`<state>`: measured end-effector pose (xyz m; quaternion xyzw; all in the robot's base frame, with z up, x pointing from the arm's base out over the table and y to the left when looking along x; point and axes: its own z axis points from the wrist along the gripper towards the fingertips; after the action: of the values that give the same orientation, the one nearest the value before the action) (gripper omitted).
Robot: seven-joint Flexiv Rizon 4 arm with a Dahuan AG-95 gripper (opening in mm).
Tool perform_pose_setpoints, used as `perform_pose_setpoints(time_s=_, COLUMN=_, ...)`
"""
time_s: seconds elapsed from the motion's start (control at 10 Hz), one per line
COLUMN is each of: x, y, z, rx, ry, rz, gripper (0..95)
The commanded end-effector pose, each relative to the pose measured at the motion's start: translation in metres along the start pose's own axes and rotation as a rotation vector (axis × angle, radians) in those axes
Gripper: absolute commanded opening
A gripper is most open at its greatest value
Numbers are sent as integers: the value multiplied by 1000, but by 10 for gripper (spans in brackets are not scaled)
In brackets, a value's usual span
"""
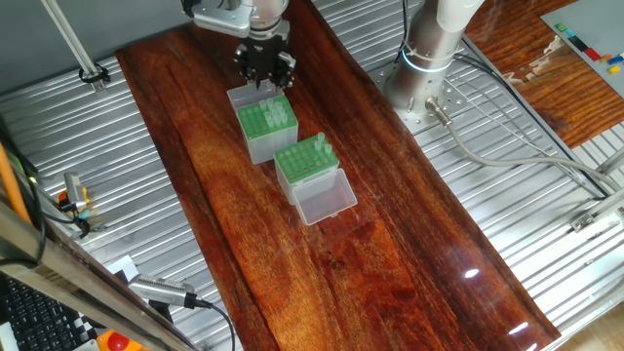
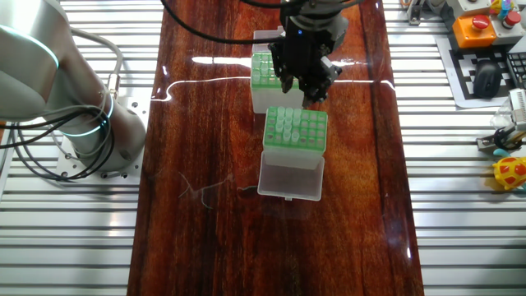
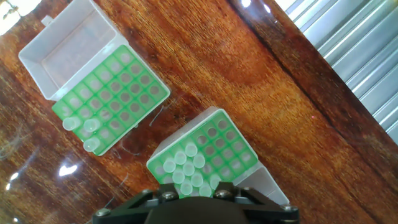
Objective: Transfer all large pipette tips from one holder to another
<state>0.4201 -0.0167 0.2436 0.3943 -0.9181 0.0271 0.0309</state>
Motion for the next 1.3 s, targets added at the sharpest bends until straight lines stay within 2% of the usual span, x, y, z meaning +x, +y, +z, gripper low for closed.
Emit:
perform_pose_setpoints(time_s=0.1, x=-5, y=4, z=-4, rx=-32, ry=-30, rz=40, gripper=380)
perform_pose_setpoints(time_s=0.3, x=-18, y=19, z=-12, rx=-42, ry=-21, rz=69, gripper=380)
perform_pose_setpoints(time_s=0.4, x=-24, y=32, z=-13, rx=-43, ry=-16, rz=85, gripper=380)
perform_pose_setpoints(time_s=0.5, x=-28, y=42, z=-14, rx=-44, ry=-14, rz=96, gripper=380)
perform_pose_setpoints(time_s=0.7, x=-34, y=75, z=-7, rx=-36, ry=-3, rz=163, gripper=380)
perform_pose_setpoints(time_s=0.9, x=-34, y=75, z=-7, rx=-29, ry=3, rz=219, gripper=380)
perform_pose_setpoints(time_s=1.1, x=-34, y=75, z=-7, rx=-35, ry=5, rz=190, gripper=380)
perform_pose_setpoints(time_s=1.3, x=-34, y=75, z=-7, rx=-51, ry=-5, rz=197, gripper=380)
